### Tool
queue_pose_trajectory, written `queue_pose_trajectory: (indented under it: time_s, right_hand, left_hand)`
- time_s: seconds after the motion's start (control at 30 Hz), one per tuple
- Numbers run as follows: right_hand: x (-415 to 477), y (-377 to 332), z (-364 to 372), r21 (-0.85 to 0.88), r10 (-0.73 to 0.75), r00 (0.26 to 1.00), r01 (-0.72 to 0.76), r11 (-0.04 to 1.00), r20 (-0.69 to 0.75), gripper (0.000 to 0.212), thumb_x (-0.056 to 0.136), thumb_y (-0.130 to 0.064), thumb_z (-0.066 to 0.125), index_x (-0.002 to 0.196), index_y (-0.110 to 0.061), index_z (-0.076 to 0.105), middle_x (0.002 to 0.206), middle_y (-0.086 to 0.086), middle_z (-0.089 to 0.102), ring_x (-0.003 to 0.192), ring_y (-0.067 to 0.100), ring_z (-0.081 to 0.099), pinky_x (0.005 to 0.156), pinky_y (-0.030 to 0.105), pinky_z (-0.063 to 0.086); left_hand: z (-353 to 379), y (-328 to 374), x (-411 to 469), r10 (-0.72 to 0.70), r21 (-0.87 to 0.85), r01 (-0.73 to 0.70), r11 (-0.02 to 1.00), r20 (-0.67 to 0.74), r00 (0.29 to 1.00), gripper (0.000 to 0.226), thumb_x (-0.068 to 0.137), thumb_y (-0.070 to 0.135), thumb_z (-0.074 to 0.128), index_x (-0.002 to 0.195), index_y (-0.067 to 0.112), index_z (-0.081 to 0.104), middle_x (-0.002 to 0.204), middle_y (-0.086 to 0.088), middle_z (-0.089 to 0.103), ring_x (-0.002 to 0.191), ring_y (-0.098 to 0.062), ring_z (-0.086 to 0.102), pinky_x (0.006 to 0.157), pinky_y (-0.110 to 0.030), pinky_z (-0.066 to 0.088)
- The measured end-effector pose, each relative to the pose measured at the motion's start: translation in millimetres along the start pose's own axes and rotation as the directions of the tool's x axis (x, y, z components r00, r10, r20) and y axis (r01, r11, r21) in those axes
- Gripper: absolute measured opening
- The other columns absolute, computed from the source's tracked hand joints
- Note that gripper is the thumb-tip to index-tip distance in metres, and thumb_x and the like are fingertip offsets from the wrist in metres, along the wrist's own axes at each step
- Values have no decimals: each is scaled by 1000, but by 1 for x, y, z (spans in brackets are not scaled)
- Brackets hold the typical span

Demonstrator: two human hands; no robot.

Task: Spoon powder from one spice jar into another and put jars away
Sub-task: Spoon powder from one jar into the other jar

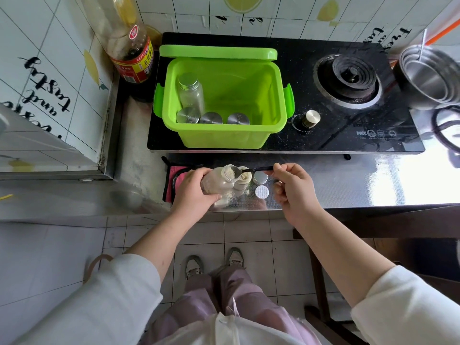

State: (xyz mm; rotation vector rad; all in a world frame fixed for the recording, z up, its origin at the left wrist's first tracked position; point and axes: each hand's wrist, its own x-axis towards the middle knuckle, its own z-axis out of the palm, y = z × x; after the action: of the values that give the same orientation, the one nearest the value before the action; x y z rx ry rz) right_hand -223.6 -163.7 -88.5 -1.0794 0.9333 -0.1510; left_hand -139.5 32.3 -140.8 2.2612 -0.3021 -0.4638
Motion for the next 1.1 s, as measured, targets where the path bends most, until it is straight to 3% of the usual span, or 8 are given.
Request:
queue_pose_trajectory:
  time_s: [0.13, 0.3, 0.37, 0.63, 0.73, 0.87, 1.0, 1.1]
  right_hand:
    - [2, -1, -4, 15, -15, 1000, 16, 1000, -14, 23, 93, -14, 59, 73, -18, 48, 85, 11, 69, 47, 10, 31, 36, 16, 22]
    - [1, -6, -10, 40, -42, 997, 45, 998, -70, 23, 94, -14, 58, 74, -17, 46, 83, 8, 69, 47, 11, 31, 34, 16, 23]
    - [2, -6, -11, 30, -64, 993, 67, 997, -95, 23, 94, -14, 58, 75, -17, 45, 80, 6, 70, 47, 10, 32, 34, 16, 25]
    - [5, 0, -9, -233, -253, 962, 223, 947, -105, 21, 91, -15, 62, 76, -16, 48, 80, 11, 70, 40, 11, 40, 39, 19, 34]
    - [4, 4, -7, -369, -343, 939, 309, 876, -30, 20, 91, -15, 62, 76, -16, 49, 74, 14, 65, 43, 14, 46, 44, 23, 38]
    - [1, 6, -7, -582, -458, 882, 429, 691, 108, 20, 89, -18, 65, 77, -24, 50, 73, 0, 66, 50, 10, 54, 53, 26, 42]
    - [-1, 8, -8, -659, -526, 818, 530, 534, 232, 15, 87, -20, 66, 80, -23, 54, 67, -8, 62, 54, 20, 56, 58, 33, 48]
    - [-2, 9, -9, -690, -552, 774, 584, 429, 311, 12, 87, -19, 66, 82, -20, 55, 62, -4, 61, 52, 20, 50, 56, 36, 47]
  left_hand:
    - [3, -4, 1, -54, -15, 54, 998, 13, 998, 63, 62, 22, 84, 117, 32, 54, 110, 4, 59, 90, -30, 65, 79, -50, 56]
    - [4, -10, 2, -95, -3, 95, 995, -19, 995, 70, 63, 21, 84, 126, 24, 54, 119, 2, 56, 104, -24, 60, 84, -47, 55]
    - [4, -12, 2, -109, -7, 109, 994, -18, 994, 69, 62, 22, 84, 125, 25, 54, 117, 3, 57, 99, -25, 63, 82, -48, 56]
    - [5, -15, 3, -141, -65, 140, 988, -6, 990, 64, 57, 32, 79, 115, 36, 54, 108, 7, 60, 86, -25, 68, 75, -49, 58]
    - [5, -15, 3, -155, -64, 154, 986, -3, 988, 62, 58, 31, 80, 114, 36, 54, 108, 8, 60, 86, -23, 69, 76, -47, 58]
    - [3, -15, 4, -186, -92, 185, 978, 3, 983, 58, 55, 33, 78, 108, 38, 54, 106, 9, 63, 84, -23, 70, 77, -47, 58]
    - [4, -17, 5, -212, -109, 212, 971, 11, 977, 53, 53, 35, 76, 101, 41, 52, 103, 8, 65, 82, -23, 70, 78, -45, 57]
    - [4, -17, 5, -215, -113, 214, 970, 8, 977, 57, 52, 37, 76, 104, 39, 53, 105, 7, 65, 83, -23, 70, 79, -45, 57]
